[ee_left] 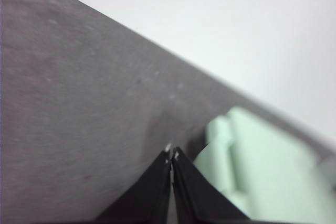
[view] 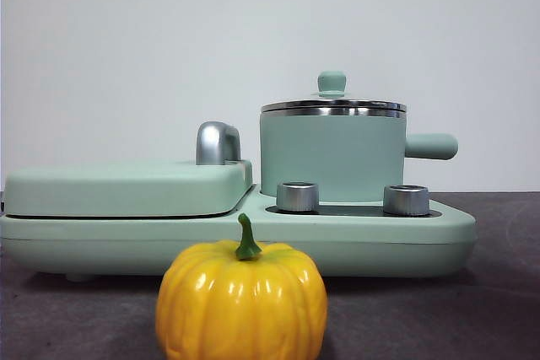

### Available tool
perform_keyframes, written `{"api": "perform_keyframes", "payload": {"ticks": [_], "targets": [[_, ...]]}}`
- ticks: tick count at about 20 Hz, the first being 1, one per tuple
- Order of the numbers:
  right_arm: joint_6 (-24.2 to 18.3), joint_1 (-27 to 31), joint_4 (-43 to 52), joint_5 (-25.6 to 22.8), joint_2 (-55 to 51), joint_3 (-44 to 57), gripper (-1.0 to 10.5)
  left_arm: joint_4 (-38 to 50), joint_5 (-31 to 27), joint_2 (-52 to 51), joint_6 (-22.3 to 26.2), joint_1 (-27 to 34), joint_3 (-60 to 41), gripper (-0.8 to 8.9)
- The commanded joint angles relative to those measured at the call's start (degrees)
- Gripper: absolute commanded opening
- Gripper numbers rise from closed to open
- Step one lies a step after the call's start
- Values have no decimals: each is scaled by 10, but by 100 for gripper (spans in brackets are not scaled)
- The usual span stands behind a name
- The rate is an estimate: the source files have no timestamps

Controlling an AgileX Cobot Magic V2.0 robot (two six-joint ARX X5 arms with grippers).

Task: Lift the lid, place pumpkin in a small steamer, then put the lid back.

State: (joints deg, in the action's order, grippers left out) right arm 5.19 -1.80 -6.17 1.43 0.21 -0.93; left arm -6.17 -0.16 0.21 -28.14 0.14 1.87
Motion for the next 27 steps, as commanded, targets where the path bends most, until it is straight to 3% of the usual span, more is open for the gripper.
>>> {"api": "perform_keyframes", "payload": {"ticks": [1,4,6,12,18,21,27], "targets": [[203,1,22,0,0,1,14,40,0,0,-154,1,-12,7],[294,1,51,1,0,1,14,92,0,0,-178,1,-12,7],[320,1,78,4,0,0,14,130,0,0,-178,1,-12,7],[322,1,172,26,0,-22,13,222,22,0,-180,1,-2,7],[311,1,120,47,1,-106,14,164,52,5,-154,1,74,10],[268,1,52,52,13,-162,14,64,52,19,-84,1,146,10],[125,1,-38,80,54,-264,14,-105,56,82,50,1,294,10]]}}
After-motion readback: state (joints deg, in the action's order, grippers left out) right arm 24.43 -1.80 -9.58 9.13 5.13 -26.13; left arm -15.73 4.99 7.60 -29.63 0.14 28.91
